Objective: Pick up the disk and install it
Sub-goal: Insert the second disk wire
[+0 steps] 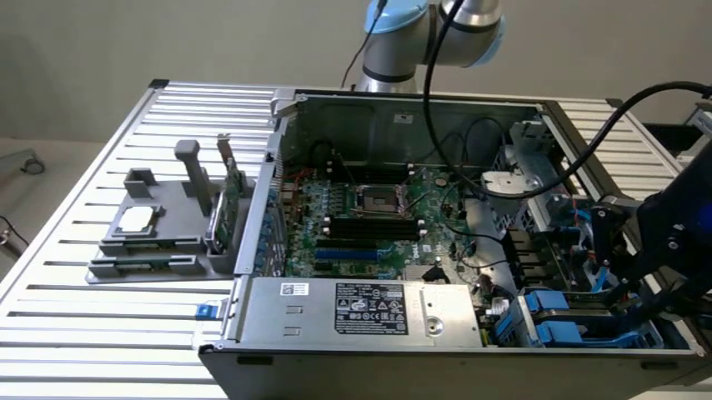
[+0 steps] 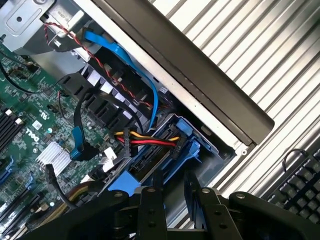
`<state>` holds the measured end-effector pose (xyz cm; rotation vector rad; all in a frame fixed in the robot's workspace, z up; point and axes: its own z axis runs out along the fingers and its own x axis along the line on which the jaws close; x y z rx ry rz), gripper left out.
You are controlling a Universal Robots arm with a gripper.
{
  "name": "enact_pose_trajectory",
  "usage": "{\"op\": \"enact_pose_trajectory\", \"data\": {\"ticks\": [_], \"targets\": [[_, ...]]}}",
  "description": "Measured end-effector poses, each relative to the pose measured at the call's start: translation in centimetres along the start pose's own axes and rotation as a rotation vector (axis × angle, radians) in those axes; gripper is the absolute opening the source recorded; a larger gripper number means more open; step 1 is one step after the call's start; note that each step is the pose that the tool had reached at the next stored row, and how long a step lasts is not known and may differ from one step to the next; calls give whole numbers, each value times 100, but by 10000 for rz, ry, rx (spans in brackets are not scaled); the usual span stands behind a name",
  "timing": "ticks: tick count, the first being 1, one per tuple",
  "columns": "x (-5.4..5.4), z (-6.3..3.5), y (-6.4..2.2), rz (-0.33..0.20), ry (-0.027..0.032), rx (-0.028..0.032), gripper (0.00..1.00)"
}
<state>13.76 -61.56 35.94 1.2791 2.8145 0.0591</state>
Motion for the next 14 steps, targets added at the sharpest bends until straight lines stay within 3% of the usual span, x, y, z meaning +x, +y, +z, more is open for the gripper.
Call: {"op": "enact_pose_trajectory", "data": {"ticks": [9,14], "targets": [[3,155,-10,1478,-69,32,31],[3,174,-12,2282,-96,42,31]]}}
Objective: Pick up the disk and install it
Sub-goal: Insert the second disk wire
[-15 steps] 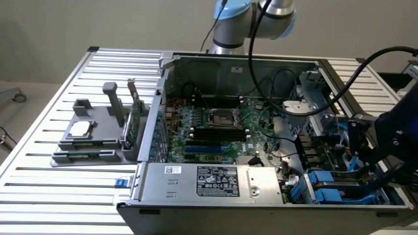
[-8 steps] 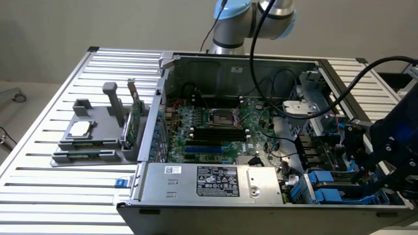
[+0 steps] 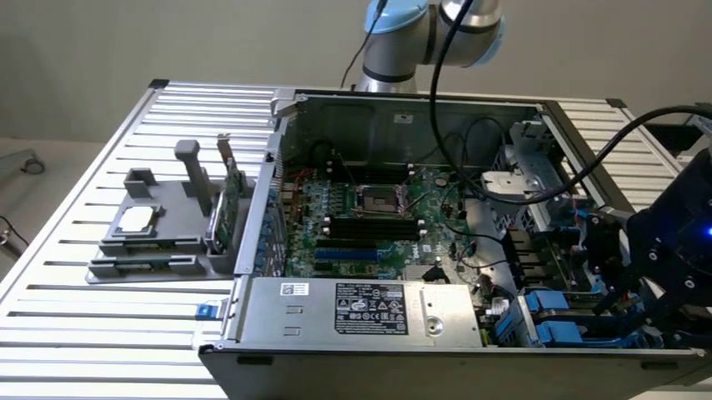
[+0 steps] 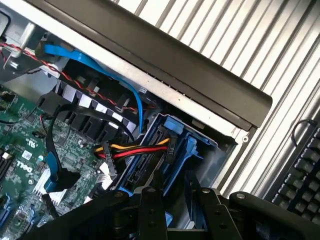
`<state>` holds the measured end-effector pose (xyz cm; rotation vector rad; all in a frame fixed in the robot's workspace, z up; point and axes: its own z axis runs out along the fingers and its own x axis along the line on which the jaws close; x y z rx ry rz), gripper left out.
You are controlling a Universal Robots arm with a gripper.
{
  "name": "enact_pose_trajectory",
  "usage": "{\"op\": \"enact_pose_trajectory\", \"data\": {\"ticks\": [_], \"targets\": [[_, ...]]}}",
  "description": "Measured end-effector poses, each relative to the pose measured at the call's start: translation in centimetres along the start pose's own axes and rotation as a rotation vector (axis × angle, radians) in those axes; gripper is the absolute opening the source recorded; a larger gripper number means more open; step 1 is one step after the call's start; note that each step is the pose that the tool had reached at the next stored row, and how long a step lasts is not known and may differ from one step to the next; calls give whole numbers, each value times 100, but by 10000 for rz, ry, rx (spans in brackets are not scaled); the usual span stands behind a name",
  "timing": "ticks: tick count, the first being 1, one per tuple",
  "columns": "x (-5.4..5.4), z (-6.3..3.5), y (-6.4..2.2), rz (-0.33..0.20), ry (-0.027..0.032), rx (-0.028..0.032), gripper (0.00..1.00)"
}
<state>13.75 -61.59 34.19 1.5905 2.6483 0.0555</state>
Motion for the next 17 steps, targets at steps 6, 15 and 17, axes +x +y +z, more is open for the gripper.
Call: {"op": "enact_pose_trajectory", "data": {"ticks": [6,15,17], "targets": [[0,4,0,626,91,-49,31],[-5,4,10,872,371,-173,31],[-11,6,22,904,437,-206,31]]}}
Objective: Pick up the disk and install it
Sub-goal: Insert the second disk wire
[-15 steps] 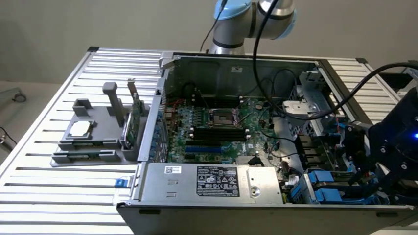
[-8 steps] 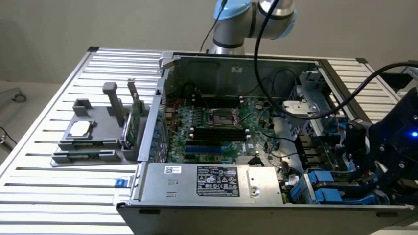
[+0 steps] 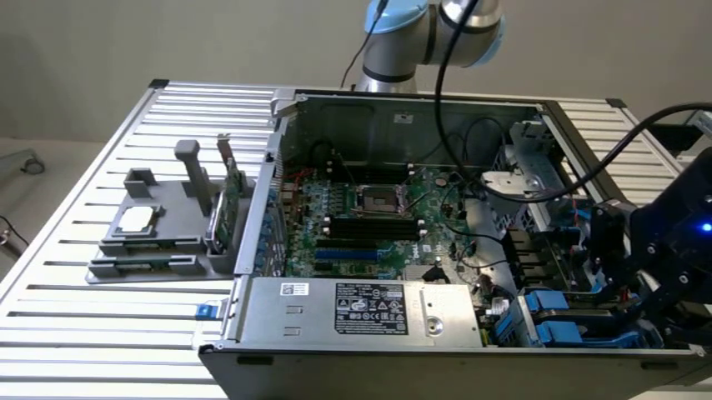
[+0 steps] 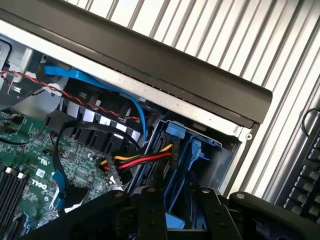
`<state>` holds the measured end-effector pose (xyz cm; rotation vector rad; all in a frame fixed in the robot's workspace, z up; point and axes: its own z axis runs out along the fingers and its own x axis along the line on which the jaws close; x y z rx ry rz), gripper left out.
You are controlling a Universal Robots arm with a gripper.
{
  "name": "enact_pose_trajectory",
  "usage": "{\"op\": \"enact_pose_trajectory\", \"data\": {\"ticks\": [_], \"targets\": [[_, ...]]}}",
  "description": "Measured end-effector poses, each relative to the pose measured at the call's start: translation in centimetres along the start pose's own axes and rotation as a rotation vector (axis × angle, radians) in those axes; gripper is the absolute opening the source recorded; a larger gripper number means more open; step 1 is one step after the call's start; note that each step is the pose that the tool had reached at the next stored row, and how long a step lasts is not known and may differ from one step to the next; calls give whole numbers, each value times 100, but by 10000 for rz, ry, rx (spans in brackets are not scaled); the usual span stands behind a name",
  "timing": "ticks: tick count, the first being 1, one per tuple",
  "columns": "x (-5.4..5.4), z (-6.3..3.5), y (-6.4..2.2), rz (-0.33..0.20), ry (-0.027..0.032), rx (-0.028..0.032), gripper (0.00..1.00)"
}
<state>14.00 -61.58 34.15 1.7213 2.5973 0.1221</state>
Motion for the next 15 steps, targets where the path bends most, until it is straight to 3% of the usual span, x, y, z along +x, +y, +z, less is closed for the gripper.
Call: {"op": "enact_pose_trajectory", "data": {"ticks": [7,15], "targets": [[-28,5,63,80,117,-53,31],[-63,35,62,265,131,-47,31]]}}
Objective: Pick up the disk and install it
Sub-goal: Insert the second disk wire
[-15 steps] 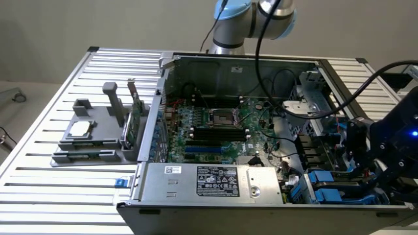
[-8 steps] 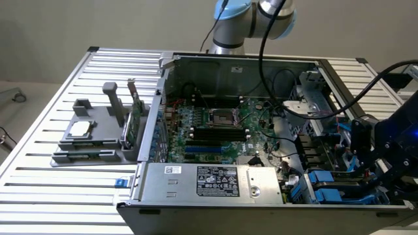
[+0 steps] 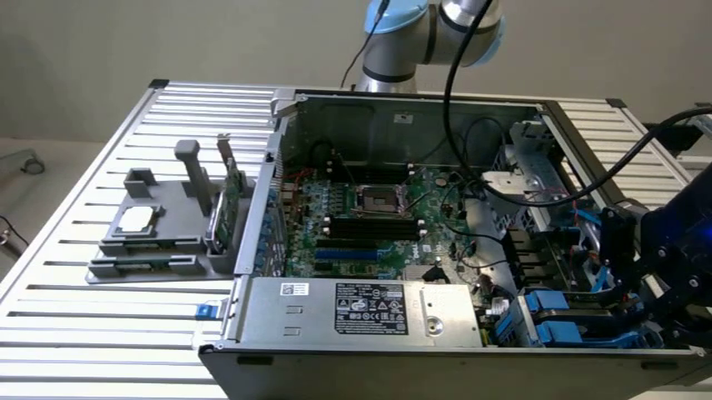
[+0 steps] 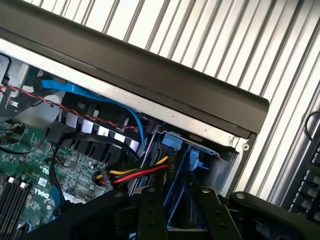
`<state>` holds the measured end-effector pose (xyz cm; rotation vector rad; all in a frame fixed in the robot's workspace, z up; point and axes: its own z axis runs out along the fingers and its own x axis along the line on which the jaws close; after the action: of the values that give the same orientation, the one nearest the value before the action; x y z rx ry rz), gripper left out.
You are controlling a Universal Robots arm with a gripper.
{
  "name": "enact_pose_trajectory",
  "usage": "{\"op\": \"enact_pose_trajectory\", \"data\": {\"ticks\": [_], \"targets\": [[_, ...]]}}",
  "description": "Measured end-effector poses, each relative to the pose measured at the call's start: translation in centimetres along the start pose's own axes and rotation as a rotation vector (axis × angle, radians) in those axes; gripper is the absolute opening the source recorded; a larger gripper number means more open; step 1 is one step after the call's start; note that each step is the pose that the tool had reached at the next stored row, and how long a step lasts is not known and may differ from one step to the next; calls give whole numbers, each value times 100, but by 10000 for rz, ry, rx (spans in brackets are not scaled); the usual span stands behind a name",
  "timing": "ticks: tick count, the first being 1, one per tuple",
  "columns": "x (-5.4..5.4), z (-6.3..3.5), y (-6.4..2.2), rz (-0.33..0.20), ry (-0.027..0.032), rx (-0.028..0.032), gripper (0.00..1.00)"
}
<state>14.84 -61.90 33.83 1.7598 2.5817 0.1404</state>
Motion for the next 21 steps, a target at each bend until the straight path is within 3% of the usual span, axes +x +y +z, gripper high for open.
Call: {"op": "enact_pose_trajectory", "data": {"ticks": [4,9,11,14,15,21], "targets": [[-5,13,-1,121,17,58,31],[-12,18,16,154,122,195,31],[-14,19,21,159,208,182,31],[-17,20,24,175,445,97,31],[-21,20,26,177,485,81,31],[-52,20,41,192,520,66,31]]}}
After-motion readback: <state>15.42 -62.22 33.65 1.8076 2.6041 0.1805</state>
